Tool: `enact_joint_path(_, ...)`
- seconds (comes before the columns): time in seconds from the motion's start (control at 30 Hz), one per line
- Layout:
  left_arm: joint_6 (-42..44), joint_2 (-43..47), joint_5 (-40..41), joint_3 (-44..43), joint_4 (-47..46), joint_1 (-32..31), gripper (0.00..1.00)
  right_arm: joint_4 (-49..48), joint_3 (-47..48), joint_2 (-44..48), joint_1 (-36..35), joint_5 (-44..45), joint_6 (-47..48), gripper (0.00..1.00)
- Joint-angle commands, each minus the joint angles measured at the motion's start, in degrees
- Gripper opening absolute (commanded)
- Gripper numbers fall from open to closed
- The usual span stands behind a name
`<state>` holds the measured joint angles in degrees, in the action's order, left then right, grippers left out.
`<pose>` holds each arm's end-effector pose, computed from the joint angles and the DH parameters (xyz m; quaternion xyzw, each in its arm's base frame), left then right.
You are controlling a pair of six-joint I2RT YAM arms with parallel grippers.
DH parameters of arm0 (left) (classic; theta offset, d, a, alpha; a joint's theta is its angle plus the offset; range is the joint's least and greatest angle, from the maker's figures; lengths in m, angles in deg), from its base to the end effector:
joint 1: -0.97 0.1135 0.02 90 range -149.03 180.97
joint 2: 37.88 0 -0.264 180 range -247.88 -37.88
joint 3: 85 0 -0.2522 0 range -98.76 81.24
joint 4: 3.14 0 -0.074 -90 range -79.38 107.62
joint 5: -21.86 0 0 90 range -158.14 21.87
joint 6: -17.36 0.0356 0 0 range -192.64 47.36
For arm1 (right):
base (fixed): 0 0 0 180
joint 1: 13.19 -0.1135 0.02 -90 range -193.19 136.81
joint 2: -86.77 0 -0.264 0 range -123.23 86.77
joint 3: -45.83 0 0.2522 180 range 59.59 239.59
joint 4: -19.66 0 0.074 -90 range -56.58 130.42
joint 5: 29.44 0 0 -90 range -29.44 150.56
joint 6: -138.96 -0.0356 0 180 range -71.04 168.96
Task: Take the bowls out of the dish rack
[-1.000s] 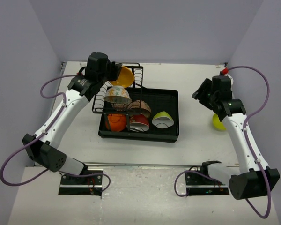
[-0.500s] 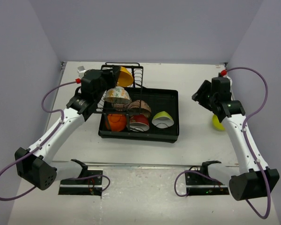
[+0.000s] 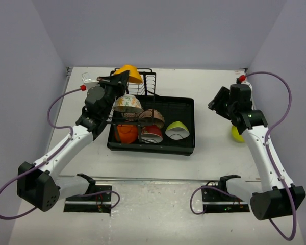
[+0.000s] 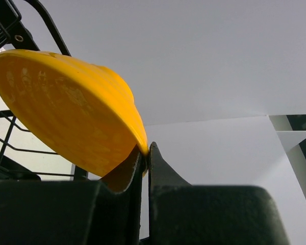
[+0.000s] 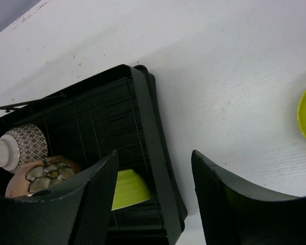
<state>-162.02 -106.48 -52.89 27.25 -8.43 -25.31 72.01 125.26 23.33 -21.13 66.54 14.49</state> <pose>0.2587 -0.1173 0.3639 -0.4352 0.5227 -0.5678 0.4636 0.2308 0.0284 0.3543 0.2274 0.8620 0.1196 0.4369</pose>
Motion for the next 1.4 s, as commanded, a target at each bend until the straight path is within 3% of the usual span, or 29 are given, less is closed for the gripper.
enact_joint_path(0.0,3.6,-0.2,-0.3,-5.0,-3.0,-0.4,0.00,0.1,3.0,1.2,-0.7,-0.6,0.7,0.60)
enact_joint_path(0.27,9.6,-2.6,-1.9,-20.1,5.4,-0.7,0.00,-0.6,3.6,2.5,-2.3,-3.7,-1.4,0.61)
enact_joint_path(0.43,12.1,-4.2,-0.8,-30.5,14.5,-0.7,0.00,1.1,8.5,0.7,-4.1,-9.3,-2.9,0.68)
enact_joint_path(0.7,26.4,-9.8,11.4,-54.1,55.1,3.2,0.00,0.3,19.7,1.9,-13.0,-12.1,-14.9,0.73)
enact_joint_path(0.8,30.1,-9.4,12.0,-53.6,61.0,6.6,0.00,-0.1,23.3,1.1,-16.0,-12.3,-18.1,0.73)
enact_joint_path(0.93,39.3,-10.0,13.7,-52.8,67.5,15.6,0.00,2.6,28.1,-1.4,-18.1,-15.1,-20.9,0.73)
enact_joint_path(1.03,42.5,-13.7,16.0,-53.0,73.4,19.7,0.00,10.7,29.8,-3.5,-18.2,-15.4,-22.2,0.73)
enact_joint_path(1.2,41.7,-19.2,16.4,-48.4,79.4,23.3,0.00,7.8,13.9,-0.9,-18.2,-16.4,-27.2,0.72)
enact_joint_path(1.37,42.2,-25.3,13.3,-47.3,80.5,27.5,0.00,-8.4,-3.9,7.4,-18.2,-14.7,-35.6,0.66)
